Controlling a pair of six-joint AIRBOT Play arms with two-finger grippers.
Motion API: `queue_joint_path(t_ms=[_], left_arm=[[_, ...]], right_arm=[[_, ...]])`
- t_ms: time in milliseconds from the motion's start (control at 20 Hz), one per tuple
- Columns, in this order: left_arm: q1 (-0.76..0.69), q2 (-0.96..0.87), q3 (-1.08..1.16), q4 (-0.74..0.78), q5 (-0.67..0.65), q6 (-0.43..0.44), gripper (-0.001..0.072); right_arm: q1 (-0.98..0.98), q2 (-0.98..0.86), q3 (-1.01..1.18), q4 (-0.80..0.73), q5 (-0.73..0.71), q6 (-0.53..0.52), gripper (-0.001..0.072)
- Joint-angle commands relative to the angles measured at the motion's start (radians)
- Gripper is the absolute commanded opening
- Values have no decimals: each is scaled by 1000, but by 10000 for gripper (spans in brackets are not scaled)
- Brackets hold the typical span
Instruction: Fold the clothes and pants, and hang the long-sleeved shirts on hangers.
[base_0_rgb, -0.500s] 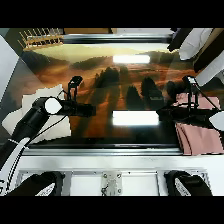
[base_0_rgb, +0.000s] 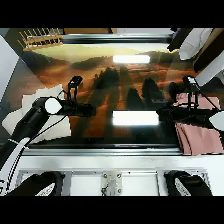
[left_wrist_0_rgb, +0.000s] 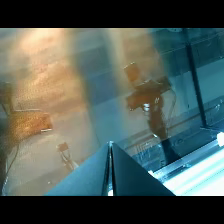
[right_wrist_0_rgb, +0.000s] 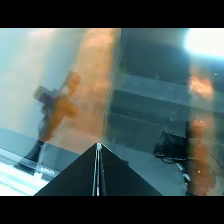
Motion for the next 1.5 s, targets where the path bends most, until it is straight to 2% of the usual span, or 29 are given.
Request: queue_joint_path(t_ms=[0, 150, 200, 250, 350, 500, 600, 800, 1050, 1100, 1150, 1200, 1350, 1450], left_arm=[[-1, 1, 0, -2, 1, 0, 9], [0, 1, 0, 18, 14, 15, 20], [5, 1, 6, 61, 24, 48, 312], [18, 1, 20, 131, 18, 50, 719], [75, 1, 53, 305, -44, 14, 677], [199, 1, 20, 589, -142, -71, 677], [318, 1, -65, 602, -138, -72, 678], [505, -21, -242, 604, -14, -71, 678], [552, -121, -284, 601, 12, -81, 676], [539, -130, -284, 603, 12, -106, 643], [528, -129, -284, 602, 12, -112, 305], [515, -117, -284, 602, 12, -112, 5], [411, -29, -217, 599, -4, -112, 8], [280, 45, -121, 561, -8, -112, 8]], right_arm=[[1, 0, -1, 0, 0, 0, 6], [1, 0, -1, 0, 0, 0, 6], [1, 0, -1, 0, 0, 0, 6], [1, -1, -1, 0, 0, 0, 6], [1, -1, -1, 0, 0, 0, 5], [1, -1, -1, 0, 0, 0, 6], [1, -2, -1, 0, 0, 0, 6], [1, -2, -1, 0, 0, 0, 6], [1, -2, -1, 0, 0, 0, 6], [1, -2, -1, 0, 0, 0, 6], [1, -2, -1, 0, 0, 0, 6], [1, -2, -1, 0, 0, 0, 6], [1, -2, -1, 0, 0, 0, 6], [1, -2, -1, 0, 0, 0, 6]])
